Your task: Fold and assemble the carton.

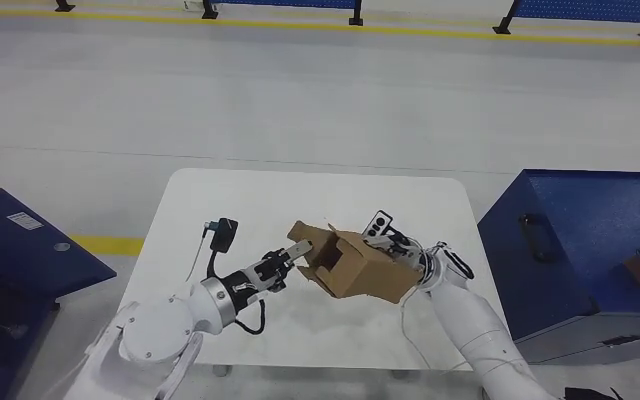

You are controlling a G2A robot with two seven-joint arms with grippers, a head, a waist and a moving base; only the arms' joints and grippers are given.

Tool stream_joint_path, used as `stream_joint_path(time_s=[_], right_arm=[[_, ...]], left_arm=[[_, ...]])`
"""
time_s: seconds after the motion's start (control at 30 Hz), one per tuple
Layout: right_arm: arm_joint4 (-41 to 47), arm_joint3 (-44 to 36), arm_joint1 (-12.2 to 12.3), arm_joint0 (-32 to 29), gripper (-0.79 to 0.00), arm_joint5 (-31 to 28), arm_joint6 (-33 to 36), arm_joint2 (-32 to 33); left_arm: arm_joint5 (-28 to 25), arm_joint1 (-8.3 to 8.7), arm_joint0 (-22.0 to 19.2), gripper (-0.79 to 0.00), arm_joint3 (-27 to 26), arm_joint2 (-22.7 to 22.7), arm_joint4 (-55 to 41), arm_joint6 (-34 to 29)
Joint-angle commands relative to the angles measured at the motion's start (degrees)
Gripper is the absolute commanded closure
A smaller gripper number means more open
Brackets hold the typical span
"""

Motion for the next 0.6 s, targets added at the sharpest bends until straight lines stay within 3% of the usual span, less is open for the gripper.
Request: stream_joint_path(time_s=[0.0, 0.3, 0.57], right_arm=[[0.4, 0.2, 0.1, 0.1, 0.000, 0.0, 0.0, 0.3], [2.6, 3.2, -0.1, 1.3, 0.000, -0.7, 0.0, 1.2], [4.6, 4.4, -0.7, 2.0, 0.000, -0.2, -0.4, 1.1]], left_arm=[[-0.2, -0.03, -0.2, -0.785, 0.2, -0.1, -0.5, -0.1], [-9.2, 0.19, 4.1, -0.785, -1.6, -4.1, -3.8, 0.9], [-10.0, 0.62, 5.5, -0.785, -0.5, -4.5, -2.3, -2.3]])
